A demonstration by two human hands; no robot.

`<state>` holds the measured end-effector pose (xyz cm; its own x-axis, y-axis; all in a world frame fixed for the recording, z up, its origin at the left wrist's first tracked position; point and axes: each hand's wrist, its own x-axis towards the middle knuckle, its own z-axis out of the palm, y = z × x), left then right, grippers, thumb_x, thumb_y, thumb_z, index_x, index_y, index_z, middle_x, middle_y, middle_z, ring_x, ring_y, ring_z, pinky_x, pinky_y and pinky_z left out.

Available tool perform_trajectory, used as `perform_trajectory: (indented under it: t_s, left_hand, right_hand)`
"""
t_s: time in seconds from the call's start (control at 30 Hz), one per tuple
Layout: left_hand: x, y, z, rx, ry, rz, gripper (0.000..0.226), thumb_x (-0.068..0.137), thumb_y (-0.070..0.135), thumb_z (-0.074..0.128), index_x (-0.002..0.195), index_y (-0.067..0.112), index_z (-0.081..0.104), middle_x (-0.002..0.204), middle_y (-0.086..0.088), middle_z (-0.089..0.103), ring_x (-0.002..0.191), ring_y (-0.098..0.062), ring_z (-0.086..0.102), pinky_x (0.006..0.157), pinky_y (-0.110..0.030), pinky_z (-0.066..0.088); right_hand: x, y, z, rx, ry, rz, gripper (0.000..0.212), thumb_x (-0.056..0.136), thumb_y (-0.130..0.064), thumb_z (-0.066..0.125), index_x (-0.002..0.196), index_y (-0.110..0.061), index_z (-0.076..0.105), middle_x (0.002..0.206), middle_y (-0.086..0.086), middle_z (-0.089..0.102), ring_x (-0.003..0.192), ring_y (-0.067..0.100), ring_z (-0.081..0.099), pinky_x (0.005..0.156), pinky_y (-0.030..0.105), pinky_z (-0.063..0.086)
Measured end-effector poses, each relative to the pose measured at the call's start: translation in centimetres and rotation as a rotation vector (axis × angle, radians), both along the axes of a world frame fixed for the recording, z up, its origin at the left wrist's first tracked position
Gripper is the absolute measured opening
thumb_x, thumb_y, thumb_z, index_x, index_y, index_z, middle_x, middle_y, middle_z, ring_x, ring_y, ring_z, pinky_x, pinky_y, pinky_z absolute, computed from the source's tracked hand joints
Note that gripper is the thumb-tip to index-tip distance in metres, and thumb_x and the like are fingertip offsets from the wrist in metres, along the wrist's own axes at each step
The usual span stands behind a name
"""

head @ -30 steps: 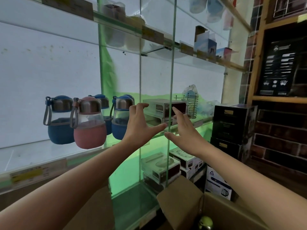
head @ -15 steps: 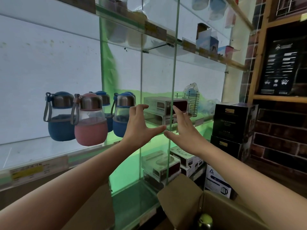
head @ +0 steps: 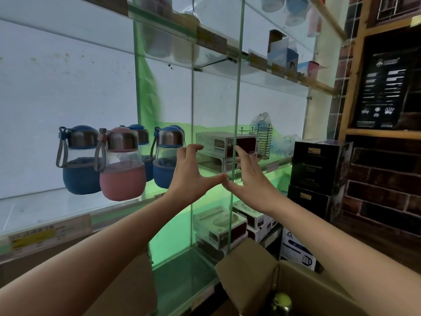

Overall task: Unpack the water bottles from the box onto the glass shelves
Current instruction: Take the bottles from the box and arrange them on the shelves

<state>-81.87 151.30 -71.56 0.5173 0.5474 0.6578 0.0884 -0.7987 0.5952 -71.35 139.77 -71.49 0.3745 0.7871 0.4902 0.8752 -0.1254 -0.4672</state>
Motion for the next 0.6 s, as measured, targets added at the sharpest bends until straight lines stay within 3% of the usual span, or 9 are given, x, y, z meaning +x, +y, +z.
perform_trajectory:
  t_s: [0.3, 0.47, 0.6]
  left_hand:
    - [0.8, -0.8, -0.5, -0.008, 0.007, -0.020, 0.079, 0.070, 0.035, 0.080, 0.134, 0.018, 0.035, 0.137, -0.002, 0.034, 0.127, -0.014, 0.039, 0.098, -0.019, 0.029]
    - [3.0, -2.6, -2.6, -0.032, 0.035, -0.065, 0.079, 0.071, 0.035, 0.080, 0.134, 0.018, 0.036, 0.134, -0.001, 0.035, 0.123, -0.012, 0.040, 0.096, -0.018, 0.028]
    - [5.8, -4.9, -5.3, -0.054, 0.070, -0.131, 0.078, 0.072, 0.035, 0.079, 0.134, 0.017, 0.035, 0.134, 0.001, 0.036, 0.124, -0.011, 0.040, 0.095, -0.018, 0.029]
  right_hand:
    - [0.7, -1.0, -0.2, -0.002, -0.008, -0.032, 0.082, 0.092, -0.040, 0.052, 0.150, -0.025, -0.005, 0.151, 0.001, 0.018, 0.142, 0.018, 0.016, 0.116, 0.035, 0.018]
    - [2.6, -3.4, -2.1, -0.035, 0.044, -0.068, 0.084, 0.091, -0.031, 0.055, 0.150, -0.027, -0.006, 0.151, -0.001, 0.016, 0.142, 0.017, 0.015, 0.109, 0.028, 0.018]
    - [5.0, -6.8, -4.9, -0.062, 0.133, -0.133, 0.086, 0.090, -0.030, 0.056, 0.149, -0.029, -0.006, 0.152, -0.001, 0.015, 0.143, 0.020, 0.015, 0.115, 0.039, 0.022]
